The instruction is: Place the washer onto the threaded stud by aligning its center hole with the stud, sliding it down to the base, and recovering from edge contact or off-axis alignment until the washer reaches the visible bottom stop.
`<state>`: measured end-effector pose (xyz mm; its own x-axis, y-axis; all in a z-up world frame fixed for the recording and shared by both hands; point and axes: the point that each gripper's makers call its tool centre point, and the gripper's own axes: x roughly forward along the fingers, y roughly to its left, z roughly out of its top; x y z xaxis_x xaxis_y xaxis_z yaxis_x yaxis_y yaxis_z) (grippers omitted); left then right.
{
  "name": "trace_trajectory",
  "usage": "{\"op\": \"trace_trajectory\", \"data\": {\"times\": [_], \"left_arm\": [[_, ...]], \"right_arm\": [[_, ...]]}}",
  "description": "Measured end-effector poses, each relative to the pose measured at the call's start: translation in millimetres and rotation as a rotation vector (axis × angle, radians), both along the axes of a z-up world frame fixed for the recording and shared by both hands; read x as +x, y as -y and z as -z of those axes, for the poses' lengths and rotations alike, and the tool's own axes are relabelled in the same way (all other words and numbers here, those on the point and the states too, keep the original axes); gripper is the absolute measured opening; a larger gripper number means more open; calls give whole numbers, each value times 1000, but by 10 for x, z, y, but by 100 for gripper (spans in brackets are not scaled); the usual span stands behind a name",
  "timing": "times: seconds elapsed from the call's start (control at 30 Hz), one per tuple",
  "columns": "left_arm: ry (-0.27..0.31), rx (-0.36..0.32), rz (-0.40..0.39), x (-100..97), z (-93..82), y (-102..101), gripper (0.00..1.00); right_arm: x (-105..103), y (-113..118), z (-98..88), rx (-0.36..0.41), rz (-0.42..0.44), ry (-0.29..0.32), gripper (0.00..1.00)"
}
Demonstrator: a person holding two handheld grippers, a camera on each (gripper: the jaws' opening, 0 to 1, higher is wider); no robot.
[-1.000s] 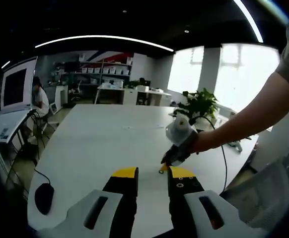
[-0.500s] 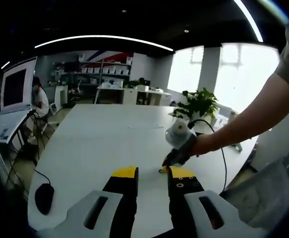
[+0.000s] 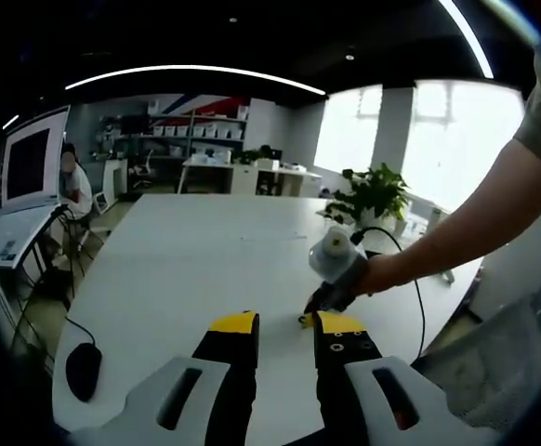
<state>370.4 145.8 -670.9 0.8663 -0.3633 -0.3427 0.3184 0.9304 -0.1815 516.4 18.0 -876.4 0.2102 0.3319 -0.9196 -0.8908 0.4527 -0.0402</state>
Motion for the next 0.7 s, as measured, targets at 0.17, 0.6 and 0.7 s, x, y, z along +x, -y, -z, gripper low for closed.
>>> {"op": "trace_trajectory", "data": {"times": [0.17, 0.6, 0.7], "left_arm": [[1, 0, 1, -1, -3, 5, 21], [0, -1, -6, -1, -3, -11, 21], [0, 0, -6, -1, -2, -11, 21]], "right_arm": [[-20, 3, -17, 1, -6, -2, 23], [-12, -7, -1, 9, -6, -8, 22], [-13, -20, -1, 14, -6, -8, 22]]}}
